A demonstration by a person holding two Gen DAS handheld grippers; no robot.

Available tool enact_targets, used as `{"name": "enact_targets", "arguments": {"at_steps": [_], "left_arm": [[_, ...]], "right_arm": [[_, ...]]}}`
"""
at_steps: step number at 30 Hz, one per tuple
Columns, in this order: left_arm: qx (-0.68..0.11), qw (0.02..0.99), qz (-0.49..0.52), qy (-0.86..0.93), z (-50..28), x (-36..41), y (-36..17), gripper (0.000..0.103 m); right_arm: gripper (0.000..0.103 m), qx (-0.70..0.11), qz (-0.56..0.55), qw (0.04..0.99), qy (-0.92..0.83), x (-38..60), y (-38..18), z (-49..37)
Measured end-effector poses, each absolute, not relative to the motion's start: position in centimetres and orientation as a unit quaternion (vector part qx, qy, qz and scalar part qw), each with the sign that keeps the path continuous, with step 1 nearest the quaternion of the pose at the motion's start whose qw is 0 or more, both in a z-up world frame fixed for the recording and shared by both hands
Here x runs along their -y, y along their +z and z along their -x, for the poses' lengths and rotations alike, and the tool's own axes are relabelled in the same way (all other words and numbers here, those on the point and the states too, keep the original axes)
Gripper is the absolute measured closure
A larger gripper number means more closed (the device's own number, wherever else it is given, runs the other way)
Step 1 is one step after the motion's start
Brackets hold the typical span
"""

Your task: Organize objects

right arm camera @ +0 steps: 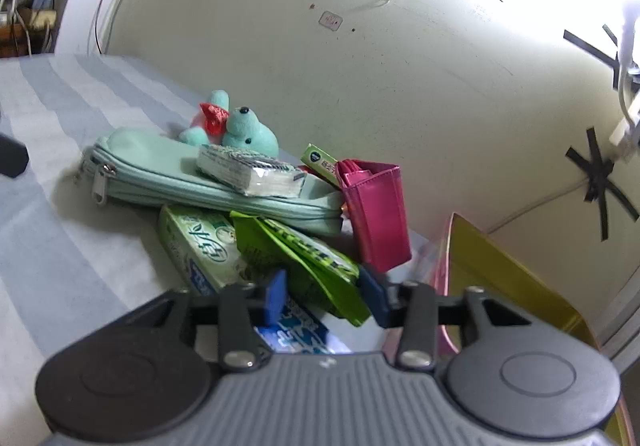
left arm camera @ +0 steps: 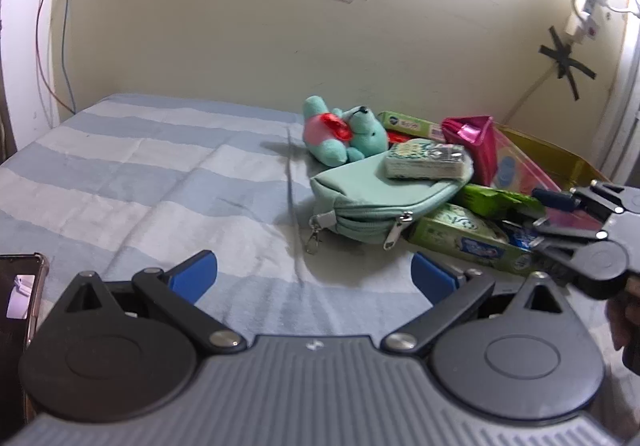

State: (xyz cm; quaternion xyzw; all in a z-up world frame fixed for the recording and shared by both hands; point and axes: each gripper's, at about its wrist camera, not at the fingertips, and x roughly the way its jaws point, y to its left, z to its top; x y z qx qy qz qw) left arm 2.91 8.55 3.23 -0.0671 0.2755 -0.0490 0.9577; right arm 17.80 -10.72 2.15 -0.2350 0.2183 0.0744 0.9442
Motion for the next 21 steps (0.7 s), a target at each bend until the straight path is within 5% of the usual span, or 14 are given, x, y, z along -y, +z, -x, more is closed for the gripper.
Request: {"name": "enact_targets", "arguments": {"at_steps": [7, 9, 11, 15, 21], "left_arm": [[-0.281, 0.95, 0.084, -0.111, -3.7, -7.0, 3.7, 0.0], [-0.294, 0.94, 0.088, -0.15, -4.3, -5.2, 3.5, 0.0], [-0.31, 0.927, 0.087, -0.191, -4.7, -3.1, 3.2, 0.0], [-0.329, 0.906, 0.064, -0.259, -4.6, 1.7, 3.1, 0.0], [-0.335, 0.89, 0.016, -0.309, -5.9, 6.4, 3.4, 0.0]], "right_arm": [[0.09, -0.218, -0.109, 0.957, 0.157, 22.5, 6.0, -7.7], [0.084, -0.232, -0.162, 0.947, 0.153, 25.5, 5.3, -5.2], [0.065, -0.257, -0.22, 0.936, 0.095, 28.8, 3.3, -3.6], [0.063, -0.255, -0.192, 0.946, -0.052, 31.8, 1.0, -0.6], [0.045, -0.235, -0.191, 0.953, -0.007, 33.0, 0.9, 0.9]]}}
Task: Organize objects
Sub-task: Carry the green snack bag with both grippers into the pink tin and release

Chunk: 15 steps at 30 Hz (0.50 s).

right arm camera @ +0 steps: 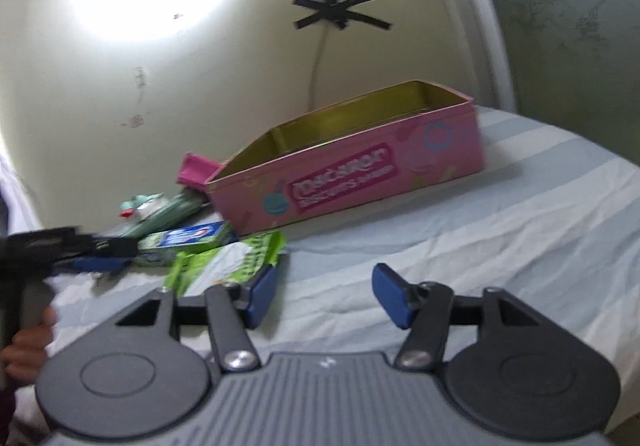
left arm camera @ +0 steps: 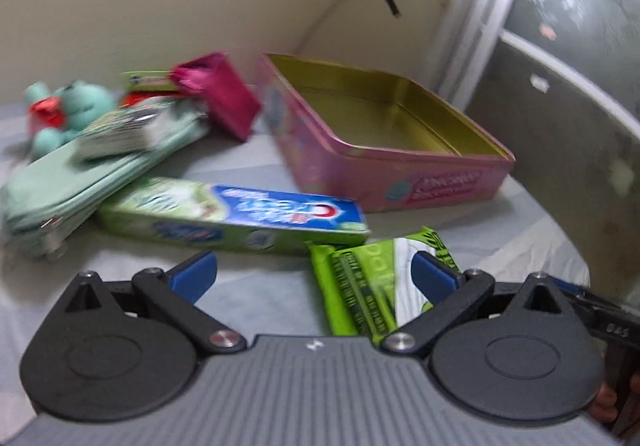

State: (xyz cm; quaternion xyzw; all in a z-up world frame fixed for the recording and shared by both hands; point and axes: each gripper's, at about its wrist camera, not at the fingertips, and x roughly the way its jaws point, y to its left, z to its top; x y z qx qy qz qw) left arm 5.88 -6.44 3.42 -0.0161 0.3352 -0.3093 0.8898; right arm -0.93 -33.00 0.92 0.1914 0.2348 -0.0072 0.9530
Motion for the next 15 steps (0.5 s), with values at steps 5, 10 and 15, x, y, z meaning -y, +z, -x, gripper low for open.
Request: {"name": "enact_targets", "arguments": {"at_steps": [5, 10, 15], "left_arm": [[-0.384, 0.865, 0.01, -0.321, -7.1, 9.5, 0.7, 0.023], [-0.377, 0.858, -0.02, -0.349, -5.1, 12.2, 3.1, 0.049], [-0.289, 0.879, -0.022, -0.379, -7.0, 14.8, 9.1, 0.049]], "right_arm": [[0.026, -0.272, -0.167, 0.945, 0.068, 31.9, 0.6, -2.3], [0.07, -0.295, -0.107, 0.941, 0.127, 29.4, 0.6, -5.7], [0.072, -0.191, -0.104, 0.97, 0.106, 32.4, 5.5, -5.7]]}}
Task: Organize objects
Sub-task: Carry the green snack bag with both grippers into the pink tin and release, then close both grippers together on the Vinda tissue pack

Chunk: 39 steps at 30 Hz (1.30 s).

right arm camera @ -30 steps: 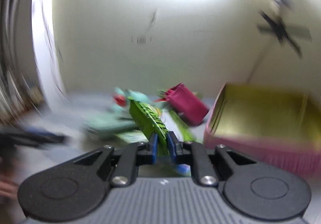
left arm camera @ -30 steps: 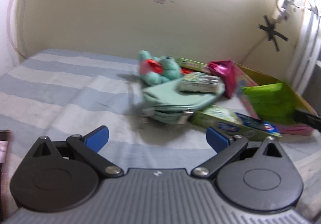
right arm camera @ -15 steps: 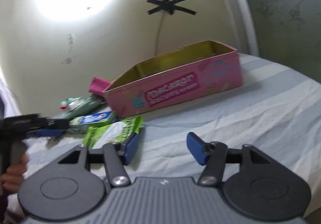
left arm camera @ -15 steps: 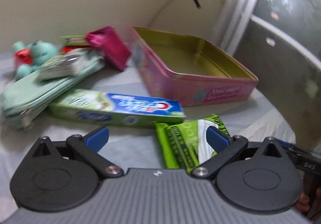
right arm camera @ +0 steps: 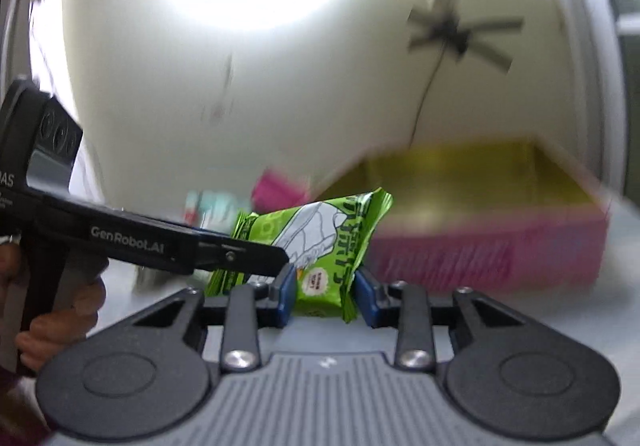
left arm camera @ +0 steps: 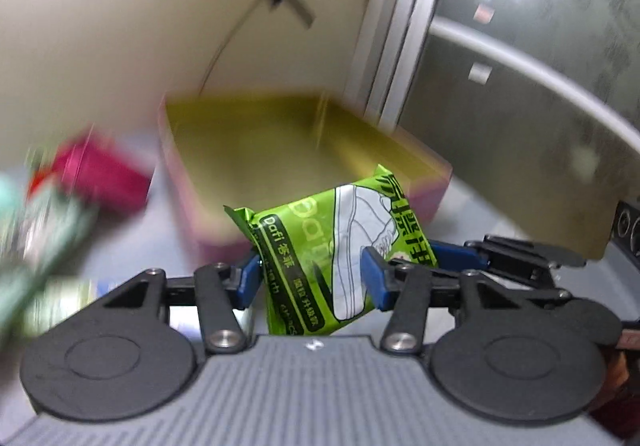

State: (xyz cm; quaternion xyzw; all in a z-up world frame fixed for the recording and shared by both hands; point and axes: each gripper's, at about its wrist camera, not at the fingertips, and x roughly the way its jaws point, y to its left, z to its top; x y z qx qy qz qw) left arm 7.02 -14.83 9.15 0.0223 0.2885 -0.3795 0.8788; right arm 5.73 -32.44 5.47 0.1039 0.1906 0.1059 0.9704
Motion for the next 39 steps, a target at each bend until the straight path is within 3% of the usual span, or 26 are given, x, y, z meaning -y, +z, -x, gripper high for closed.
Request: {"name": "enact_targets", "arguments": {"at_steps": [6, 10, 19, 28, 39], "left_arm": [[-0.274, 0.888, -0.05, -0.365, -12.5, 21.1, 8.7, 0.048], [-0.273, 0.903, -0.083, -0.323, -15.4, 24.1, 6.6, 0.044], [-0.268, 0.93, -0.123, -0.221, -15.8, 23.1, 7.5, 0.04], [-0.249, 0.944, -0.122, -0.181, -12.6, 16.3, 9.5, 0.038], [-0.277, 0.958, 0.004, -0.072, -11.3, -4.4, 6.3, 0.037]], "right_arm": [[0.072, -0.171, -0.119, 0.978, 0.034, 37.4, 5.2, -11.2], [0.063, -0.194, -0.1, 0.975, -0.039, 39.1, 2.9, -15.0], [0.06, -0.142, -0.137, 0.976, -0.095, 38.7, 3.3, -11.7], [0.061, -0.132, -0.122, 0.983, -0.04, 32.6, 5.7, -9.6], [0.061, -0.241, -0.097, 0.957, 0.129, 20.8, 3.4, -12.4]]}}
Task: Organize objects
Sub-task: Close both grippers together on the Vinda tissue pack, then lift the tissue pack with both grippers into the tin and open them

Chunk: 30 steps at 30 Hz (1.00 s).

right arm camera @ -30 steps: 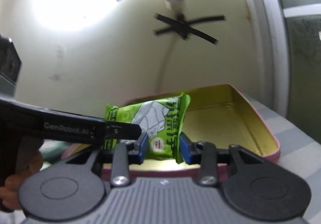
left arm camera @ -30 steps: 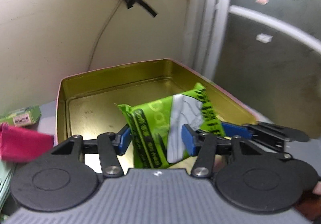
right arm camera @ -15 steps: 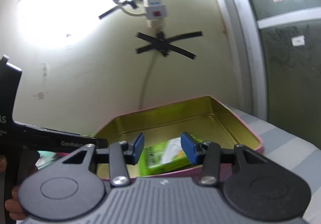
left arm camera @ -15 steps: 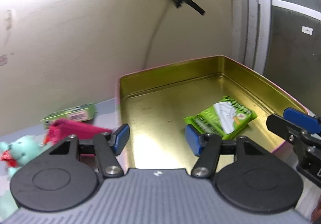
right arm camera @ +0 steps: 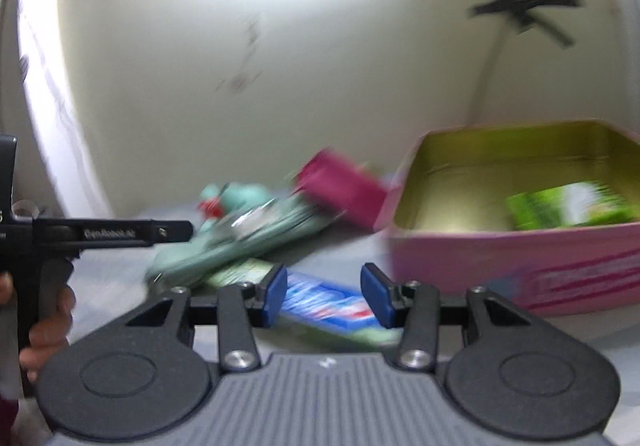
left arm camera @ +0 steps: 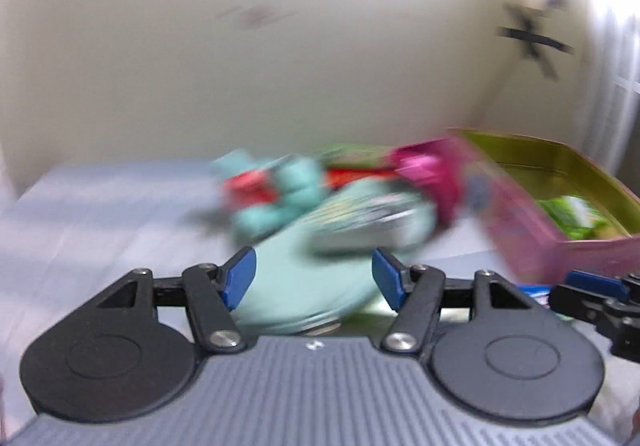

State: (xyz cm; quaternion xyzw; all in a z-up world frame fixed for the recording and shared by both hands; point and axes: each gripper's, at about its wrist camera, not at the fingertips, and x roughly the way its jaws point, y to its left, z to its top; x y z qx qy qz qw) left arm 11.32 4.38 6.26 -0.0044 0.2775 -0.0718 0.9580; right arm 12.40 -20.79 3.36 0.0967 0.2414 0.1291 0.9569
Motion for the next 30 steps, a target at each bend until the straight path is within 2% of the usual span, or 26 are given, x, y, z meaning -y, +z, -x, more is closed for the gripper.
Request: {"name": "enact_targets", "arguments": {"at_steps": [3, 6, 8, 12, 15, 18, 19, 20, 21, 22, 24, 26, 30], "left_arm": [[-0.307, 0.947, 0.071, -0.055, -12.4, -8.2, 5.0, 0.037], [-0.312, 0.942, 0.103, -0.059, -13.5, -9.2, 4.5, 0.037], [-0.319, 0.937, 0.126, -0.059, -14.1, -9.5, 3.9, 0.027], [-0.319, 0.932, 0.157, -0.063, -13.4, -10.6, 3.3, 0.024], [-0.318, 0.932, 0.162, -0.063, -12.6, -11.2, 2.9, 0.025], [-0.318, 0.934, 0.152, -0.061, -12.5, -11.0, 2.5, 0.025], [-0.318, 0.934, 0.149, -0.062, -12.6, -10.9, 2.4, 0.025], [-0.318, 0.934, 0.148, -0.062, -12.5, -10.9, 2.3, 0.025], [-0.317, 0.935, 0.148, -0.063, -12.4, -10.9, 2.3, 0.025], [-0.314, 0.935, 0.149, -0.064, -12.2, -11.0, 2.4, 0.025], [-0.31, 0.937, 0.147, -0.061, -11.9, -11.2, 2.4, 0.025], [-0.311, 0.937, 0.151, -0.057, -11.7, -11.5, 2.5, 0.025], [-0.293, 0.941, 0.155, -0.067, -9.9, -11.8, 3.5, 0.025]], "right_arm": [[0.06, -0.254, -0.086, 0.951, 0.153, 18.0, 3.4, -14.6], [0.057, -0.272, -0.126, 0.94, 0.166, 17.3, 3.9, -17.9], [0.047, -0.286, -0.171, 0.928, 0.165, 17.5, 4.3, -21.0], [0.046, -0.307, -0.23, 0.91, 0.155, 17.7, 4.1, -25.0], [0.045, -0.276, -0.227, 0.924, 0.137, 17.0, 4.3, -25.1], [0.045, -0.262, -0.176, 0.936, 0.158, 15.0, 4.4, -25.7], [0.042, -0.274, -0.144, 0.936, 0.168, 13.9, 4.1, -26.4], [0.023, -0.295, -0.122, 0.929, 0.186, 13.1, 3.6, -27.2], [0.018, -0.325, -0.098, 0.915, 0.215, 12.3, 2.8, -28.1], [0.018, -0.33, -0.07, 0.915, 0.221, 11.6, 2.0, -28.1], [0.028, -0.3, 0.001, 0.93, 0.212, 10.4, 1.4, -26.6], [0.038, -0.294, -0.002, 0.932, 0.212, 10.7, 1.8, -25.4], [0.038, -0.256, -0.004, 0.943, 0.215, 12.2, 3.9, -21.0]]}}
